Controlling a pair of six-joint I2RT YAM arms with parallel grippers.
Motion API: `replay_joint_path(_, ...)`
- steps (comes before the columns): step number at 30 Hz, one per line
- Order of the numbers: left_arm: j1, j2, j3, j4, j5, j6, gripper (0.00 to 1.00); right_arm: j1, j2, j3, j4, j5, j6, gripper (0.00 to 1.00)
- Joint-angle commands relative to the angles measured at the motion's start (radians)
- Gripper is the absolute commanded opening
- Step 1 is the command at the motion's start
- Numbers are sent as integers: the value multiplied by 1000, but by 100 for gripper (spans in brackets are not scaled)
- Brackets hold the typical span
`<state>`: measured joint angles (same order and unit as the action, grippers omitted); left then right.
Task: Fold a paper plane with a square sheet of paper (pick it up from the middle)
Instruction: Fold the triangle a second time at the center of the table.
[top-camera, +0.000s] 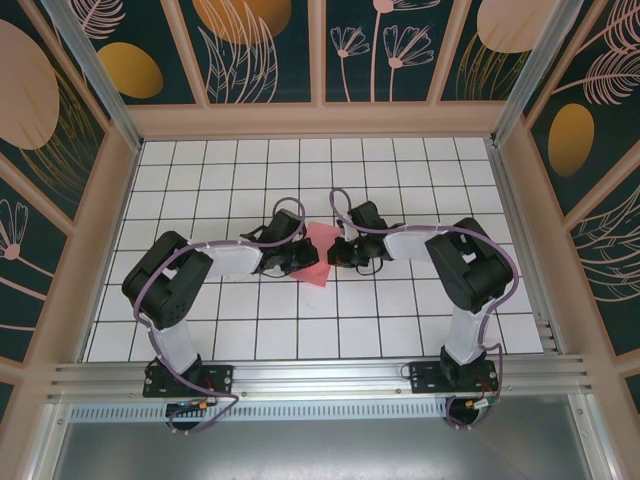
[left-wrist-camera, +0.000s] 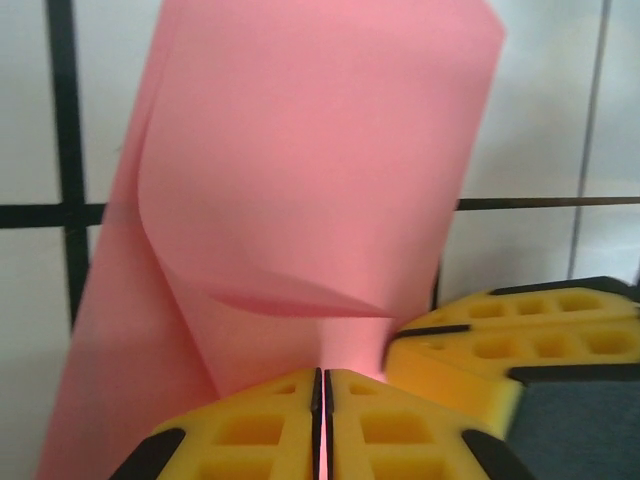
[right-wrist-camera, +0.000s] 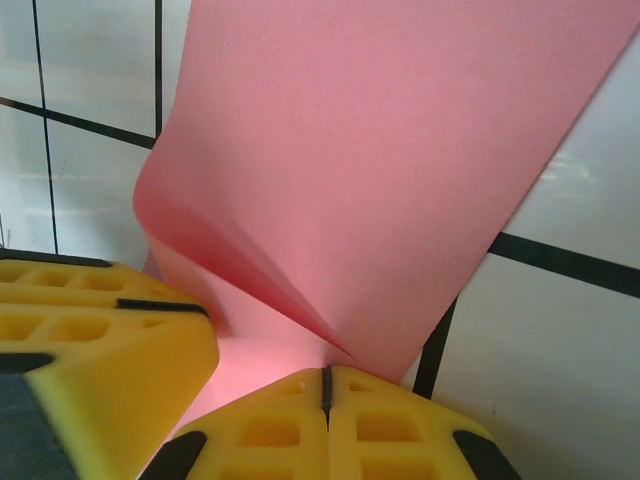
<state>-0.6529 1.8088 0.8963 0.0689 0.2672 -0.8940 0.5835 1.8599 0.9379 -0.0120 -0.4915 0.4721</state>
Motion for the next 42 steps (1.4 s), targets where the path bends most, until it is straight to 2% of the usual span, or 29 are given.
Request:
replay_joint_path(1,7,23,18,-53,-47,19,14,-2,75,-16,-122,109,-36,2)
replay_joint_path(9,37,30,9,-64,-82,13,14,-1,100,-24,-172,160,-85,2)
replay_joint_path(24,99,41,30,-10,-29,-11,24,-2,117,-27,-204,182,-145,2)
replay_joint_path(35,145,86,71,-44,-39,45,34,-3,118,-28,-207,187,-150,1)
replay_joint_path(42,167,79,160,-78,-26,129,41,-3,116,-33,-203,191,-148,1)
